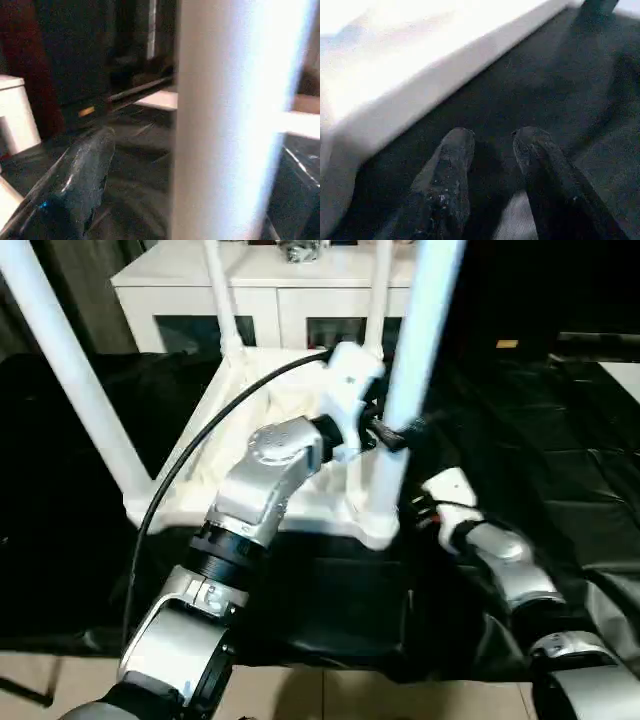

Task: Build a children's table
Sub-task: Rotate table base

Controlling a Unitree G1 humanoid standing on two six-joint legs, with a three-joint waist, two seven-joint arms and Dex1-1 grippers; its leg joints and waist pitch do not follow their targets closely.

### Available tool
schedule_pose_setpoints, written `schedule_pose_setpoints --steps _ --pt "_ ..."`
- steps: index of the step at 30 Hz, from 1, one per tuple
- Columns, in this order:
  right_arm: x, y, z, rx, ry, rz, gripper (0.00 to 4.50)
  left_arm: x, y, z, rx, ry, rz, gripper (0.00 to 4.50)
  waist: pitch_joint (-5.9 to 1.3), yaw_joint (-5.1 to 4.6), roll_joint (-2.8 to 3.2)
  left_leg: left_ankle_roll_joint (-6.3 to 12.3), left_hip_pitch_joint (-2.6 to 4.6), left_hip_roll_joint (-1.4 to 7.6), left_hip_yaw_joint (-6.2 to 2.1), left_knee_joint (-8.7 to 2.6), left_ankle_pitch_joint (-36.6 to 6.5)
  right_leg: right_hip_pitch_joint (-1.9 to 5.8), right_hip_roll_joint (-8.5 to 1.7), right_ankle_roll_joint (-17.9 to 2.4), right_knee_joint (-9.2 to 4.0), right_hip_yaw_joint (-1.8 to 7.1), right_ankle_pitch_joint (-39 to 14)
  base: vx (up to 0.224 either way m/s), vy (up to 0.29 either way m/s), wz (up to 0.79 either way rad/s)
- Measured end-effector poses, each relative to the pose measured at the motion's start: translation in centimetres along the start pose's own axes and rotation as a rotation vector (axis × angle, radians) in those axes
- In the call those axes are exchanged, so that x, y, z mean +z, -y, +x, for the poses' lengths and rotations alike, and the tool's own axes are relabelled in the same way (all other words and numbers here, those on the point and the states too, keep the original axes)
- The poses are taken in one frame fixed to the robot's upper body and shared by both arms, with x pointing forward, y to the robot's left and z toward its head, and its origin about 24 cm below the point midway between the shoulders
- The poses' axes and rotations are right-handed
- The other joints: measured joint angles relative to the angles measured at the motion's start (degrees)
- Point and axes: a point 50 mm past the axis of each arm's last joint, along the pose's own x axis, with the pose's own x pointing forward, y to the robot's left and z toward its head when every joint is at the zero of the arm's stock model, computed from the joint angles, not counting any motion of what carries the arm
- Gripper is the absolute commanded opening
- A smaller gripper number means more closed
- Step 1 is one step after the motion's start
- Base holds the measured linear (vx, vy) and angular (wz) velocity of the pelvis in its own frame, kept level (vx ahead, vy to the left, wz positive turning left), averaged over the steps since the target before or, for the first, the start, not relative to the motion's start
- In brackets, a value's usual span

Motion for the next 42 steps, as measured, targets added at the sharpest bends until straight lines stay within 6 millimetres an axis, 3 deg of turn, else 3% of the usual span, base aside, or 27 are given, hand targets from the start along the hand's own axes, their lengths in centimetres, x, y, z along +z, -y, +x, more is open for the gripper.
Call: schedule_pose_setpoints --steps 3,9,13,15,21,28,42 --pt "1.0 0.7 -0.5 0.016 0.076 0.029 1.62 -0.8 1.2 -1.9 -0.187 -0.039 -0.039 4.47 -0.16 0.69 0.39 0.02 -0.03 0.01 0.05 -0.01 0.0 -0.03 0.0 0.01 -0.04 -0.01 -0.03 0.0 0.0 0.0" --pt "1.1 1.9 -2.0 0.068 0.091 -0.017 1.62 -3.7 0.3 -6.1 -0.281 -0.314 -0.035 4.47 -0.13 2.05 0.55 0.02 -0.26 0.06 0.07 -0.04 -0.01 -0.25 0.02 0.02 -0.06 -0.05 -0.09 0.0 0.0 0.0" --pt "-0.3 3.4 -4.3 0.125 -0.026 -0.133 1.62 -6.7 -2.7 -9.3 -0.121 -0.56 0.052 4.47 -0.11 2.66 0.75 0.0 -0.25 0.0 0.14 0.02 0.0 -0.18 -0.02 0.03 -0.06 0.08 -0.09 0.0 0.0 0.0" --pt "-0.6 3.6 -5.0 0.177 -0.053 -0.16 1.62 -7.7 -3.6 -9.9 -0.039 -0.607 0.1 4.47 -0.11 2.66 0.75 0.0 -0.23 -0.01 0.14 0.06 0.0 -0.13 -0.02 0.04 -0.06 0.13 -0.08 0.0 0.0 0.0" --pt "-0.7 1.7 -6.4 0.437 -0.119 -0.255 1.62 -9.1 -3.8 -8.6 -0.018 -0.635 0.196 4.47 -0.16 2.88 0.82 0.01 -0.21 -0.01 0.11 0.1 0.0 -0.06 -0.03 0.06 -0.07 0.11 -0.06 0.0 0.0 0.0" --pt "0.4 0.0 -7.3 0.614 -0.14 -0.287 1.62 -11.3 -2.9 -7.3 -0.122 -0.633 0.118 3.84 -0.27 2.62 1.03 0.02 -0.23 0.02 0.07 0.06 0.0 -0.05 -0.03 0.07 -0.17 0.0 -0.05 0.0 0.0 0.0" --pt "1.6 -1.0 -8.5 0.675 -0.149 -0.301 1.62 -12.6 -4.2 -7.7 -0.052 -0.755 0.132 2.83 -0.4 2.69 1.96 0.03 -0.24 -0.02 0.07 0.07 -0.01 0.06 -0.08 0.07 -0.34 -0.01 -0.05 0.0 0.0 0.0"
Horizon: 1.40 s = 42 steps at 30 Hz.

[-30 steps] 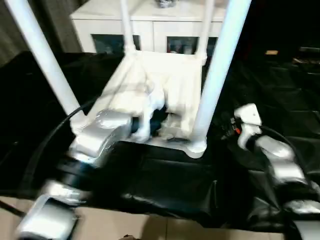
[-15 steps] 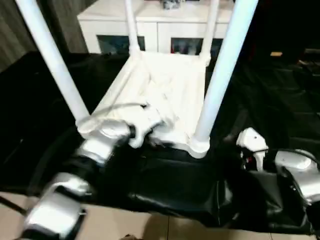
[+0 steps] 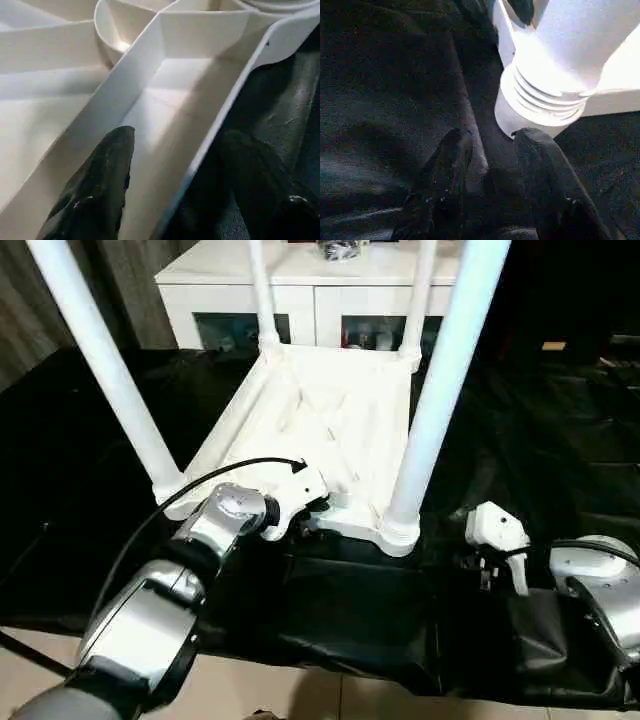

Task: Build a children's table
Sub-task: Rotate table base

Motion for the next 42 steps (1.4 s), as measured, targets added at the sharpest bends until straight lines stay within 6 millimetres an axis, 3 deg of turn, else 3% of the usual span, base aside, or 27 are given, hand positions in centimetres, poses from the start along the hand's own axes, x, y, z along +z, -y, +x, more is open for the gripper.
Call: schedule_pose_setpoints --steps 6,19,24,30,35,42 --pt "0.0 -0.5 -0.3 0.01 -0.019 0.011 1.62 0.1 0.4 0.7 -0.013 -0.025 0.008 2.35 -0.03 -0.07 0.58 0.01 0.01 0.0 -0.01 0.0 0.01 0.0 0.0 0.01 0.0 -0.02 0.0 0.0 0.0 0.0" --pt "0.3 -0.4 -0.7 0.006 -0.031 0.004 1.62 0.4 0.4 0.0 -0.195 -0.109 -0.027 1.51 -0.14 -0.32 0.74 0.09 0.03 0.0 0.0 -0.07 -0.05 0.0 -0.01 0.04 -0.09 -0.05 -0.02 0.0 0.0 0.0" --pt "0.4 -0.2 -0.2 -0.012 -0.015 0.007 1.62 0.3 0.3 0.1 -0.172 -0.085 -0.083 1.16 -0.13 -0.16 0.72 0.09 0.01 0.0 0.02 -0.06 -0.05 -0.01 -0.05 0.05 -0.08 -0.08 -0.02 0.0 0.0 0.0" --pt "0.6 0.6 0.4 -0.081 0.011 0.005 1.62 -0.1 0.6 0.4 -0.131 -0.07 -0.136 0.98 -0.21 -1.17 0.63 0.09 0.15 -0.04 0.07 -0.06 -0.05 0.04 -0.14 0.06 -0.05 -0.07 -0.03 0.0 0.0 0.0" --pt "0.4 0.8 0.5 -0.11 0.011 0.018 1.62 -1.7 0.7 -0.5 -0.024 -0.048 -0.165 0.84 -0.24 -3.16 0.47 0.07 0.3 -0.04 -0.07 -0.1 -0.06 0.09 -0.28 0.44 -0.07 -0.32 -0.25 0.0 0.0 0.0" --pt "-0.1 1.0 0.8 -0.131 0.011 0.04 1.62 -3.2 2.6 -2.6 0.076 -0.019 -0.163 0.81 -0.41 -4.82 0.05 -0.14 0.47 -0.04 -1.2 -0.26 -0.17 -0.01 -0.38 0.55 -0.27 -1.36 -0.32 0.0 0.0 0.0"
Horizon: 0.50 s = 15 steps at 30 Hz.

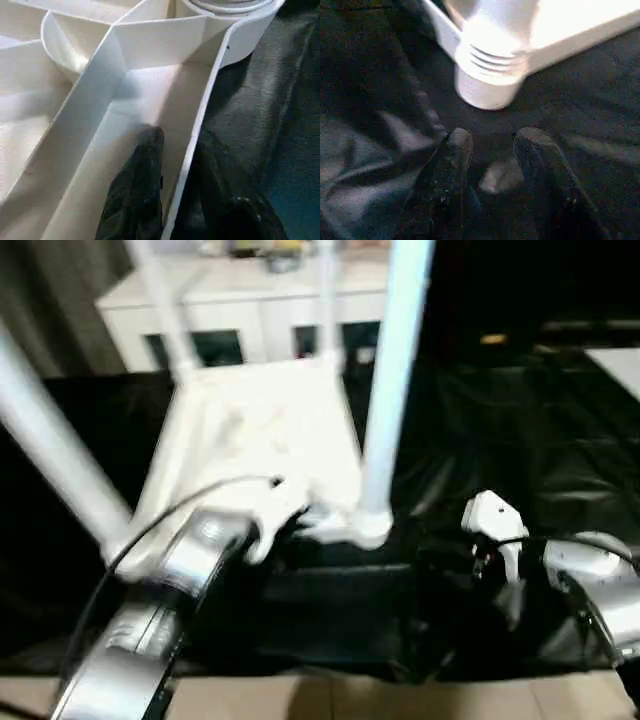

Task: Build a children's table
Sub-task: Rotate table base

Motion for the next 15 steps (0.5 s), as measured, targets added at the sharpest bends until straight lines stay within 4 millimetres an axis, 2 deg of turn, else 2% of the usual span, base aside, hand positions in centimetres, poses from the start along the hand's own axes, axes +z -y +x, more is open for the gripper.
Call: schedule_pose_setpoints --steps 5,8,15 --pt "0.2 0.0 0.9 -0.014 0.009 0.002 1.62 -0.1 1.3 -0.8 0.022 0.004 0.012 0.8 -0.08 -0.03 0.0 -0.05 -0.03 0.01 -0.03 -0.15 -0.03 -0.14 0.06 -0.01 0.05 0.02 0.01 0.0 0.0 0.0" --pt "0.5 -0.2 1.6 -0.016 0.034 0.007 1.62 -0.1 2.4 -1.5 0.017 -0.002 0.026 0.8 -0.19 0.17 -0.51 -0.41 -0.11 0.03 -0.07 -0.15 -0.25 -0.24 0.07 -0.35 0.14 0.0 0.22 0.0 0.0 0.0" --pt "1.0 -0.8 2.6 0.014 0.068 -0.005 1.62 0.3 3.0 -1.7 -0.023 0.028 0.092 0.8 -0.2 2.03 -0.54 -0.3 -0.46 0.03 -0.04 -0.09 -0.29 -0.73 0.07 -0.38 0.25 0.05 0.23 0.023 -0.001 0.03"
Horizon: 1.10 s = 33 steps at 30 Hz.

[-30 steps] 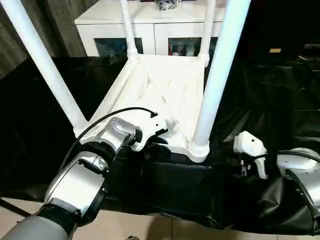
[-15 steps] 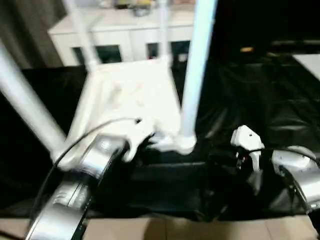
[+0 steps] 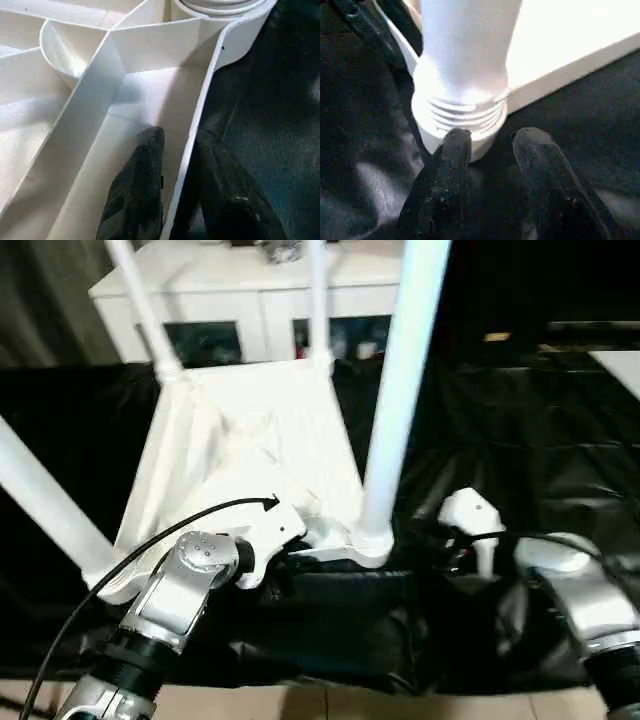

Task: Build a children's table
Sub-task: Rotate table base, then rotate leg to tighten

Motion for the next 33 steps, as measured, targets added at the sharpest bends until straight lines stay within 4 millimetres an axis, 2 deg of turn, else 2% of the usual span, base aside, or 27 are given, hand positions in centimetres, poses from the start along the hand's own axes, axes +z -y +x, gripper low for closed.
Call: schedule_pose_setpoints --steps 1,6,13,18,23,33 --pt "0.1 0.0 0.0 0.0 0.001 -0.002 1.62 0.0 0.0 0.0 0.0 0.002 0.003 1.34 0.0 0.12 0.0 0.0 0.0 0.01 0.0 0.02 0.0 -0.01 0.0 0.0 0.02 0.0 0.0 0.0 0.0 0.0" --pt "0.0 0.1 -0.1 0.002 0.002 -0.008 1.62 1.3 0.1 -0.5 -0.026 0.064 -0.016 1.79 0.06 0.46 -0.09 -0.01 0.15 0.02 0.01 0.11 0.01 0.13 0.0 0.0 0.11 0.05 0.0 0.0 0.0 0.0" --pt "-0.1 0.3 -0.6 0.022 -0.013 -0.025 1.62 2.3 -1.3 -0.1 -0.041 0.094 0.046 1.79 0.02 0.85 0.0 -0.3 0.29 0.01 0.05 0.2 -0.14 0.41 0.0 0.0 0.11 0.14 0.03 0.0 0.0 0.0" --pt "-0.2 0.3 -1.1 0.037 -0.023 -0.037 1.62 2.1 -1.8 0.3 -0.096 0.058 0.067 1.79 -0.04 0.95 0.12 -0.29 0.28 0.01 0.05 0.34 -0.14 0.48 -0.01 -0.03 0.12 0.16 0.09 0.0 0.0 0.0" --pt "0.0 -0.1 -1.4 0.078 -0.014 -0.045 1.62 0.8 -2.4 0.5 -0.147 0.005 0.03 1.79 -0.06 0.93 0.24 -0.29 0.25 0.02 0.04 0.39 -0.14 0.48 -0.01 -0.03 0.13 0.14 0.12 0.0 0.0 0.0" --pt "-0.1 0.0 -1.9 0.084 -0.026 -0.049 1.62 0.9 -2.8 1.5 -0.173 0.022 0.009 1.79 -0.2 1.27 0.49 -0.29 0.28 0.01 0.03 0.48 -0.14 0.6 -0.05 -0.06 0.14 0.12 0.14 0.0 0.0 0.0"
